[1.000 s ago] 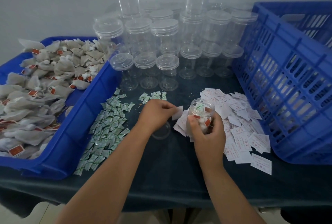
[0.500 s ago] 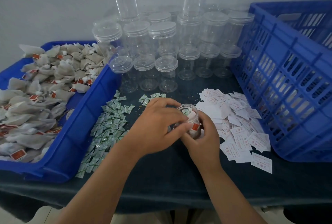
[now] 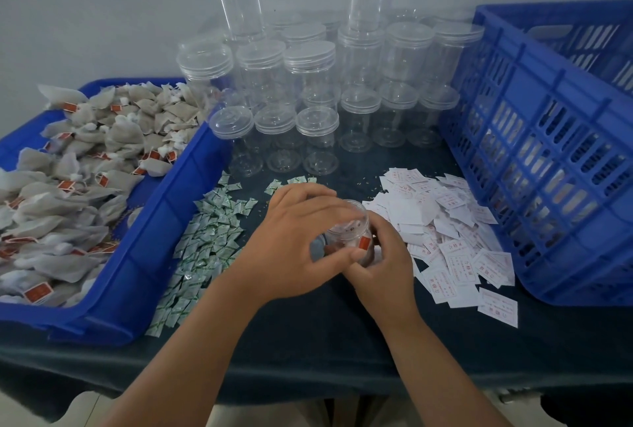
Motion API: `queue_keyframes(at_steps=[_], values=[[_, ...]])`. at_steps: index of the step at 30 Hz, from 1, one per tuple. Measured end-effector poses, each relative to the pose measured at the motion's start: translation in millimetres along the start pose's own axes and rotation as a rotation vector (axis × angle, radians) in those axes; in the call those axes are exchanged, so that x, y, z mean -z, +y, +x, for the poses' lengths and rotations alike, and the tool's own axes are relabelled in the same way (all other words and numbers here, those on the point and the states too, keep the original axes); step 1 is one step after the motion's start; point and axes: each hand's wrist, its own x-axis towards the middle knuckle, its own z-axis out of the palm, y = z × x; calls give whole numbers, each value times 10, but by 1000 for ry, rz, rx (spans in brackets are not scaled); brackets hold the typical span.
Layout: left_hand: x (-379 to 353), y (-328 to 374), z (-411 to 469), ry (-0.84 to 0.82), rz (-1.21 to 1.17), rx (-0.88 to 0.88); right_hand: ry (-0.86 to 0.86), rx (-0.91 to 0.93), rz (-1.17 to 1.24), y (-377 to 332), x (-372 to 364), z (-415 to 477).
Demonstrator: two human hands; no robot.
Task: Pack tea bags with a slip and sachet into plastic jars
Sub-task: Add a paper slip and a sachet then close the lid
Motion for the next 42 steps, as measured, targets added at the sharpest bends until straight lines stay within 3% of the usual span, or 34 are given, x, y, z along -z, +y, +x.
queue_keyframes(at_steps=[5,8,10,11,13,15,17,19,22,25,26,28,33,38,42], values=[[-55,-51,-26,-103,-40,41,-7,6,13,-6,3,-13],[-112,-62,-45,162,-316,178,-9,15,11,-22,-4,-15],[-136,-107,-49,380,-405,405,-3,5,22,-25,-4,-13],[-137,-169,-52,392,-370,532,-1,-3,31,-29,-4,-10],[-162,-335,-119,119,-151,721,5,-10,48,-32,-5,-4],[-266,-425,-246,-246,113,703,18,-11,51,-35,-7,-1],[-383,-406,-325,-279,184,653,23,-13,43,-38,-13,6],[-446,-376,-341,-136,96,647,20,-11,44,-36,-15,11],[-414,-328,-228,16,-163,803,-22,-10,77,-22,-4,3],[-325,-239,-75,165,-621,942,-80,17,83,-4,15,0],[-284,-205,-38,179,-734,932,-104,21,81,-5,17,1],[-178,-142,4,94,-734,791,-133,35,66,-14,22,3],[-80,15,56,-183,-258,446,-167,18,-22,35,4,24],[-172,222,54,-193,-45,456,-161,77,-97,55,-33,22],[-200,332,144,-140,-175,518,-180,22,27,54,8,13]])
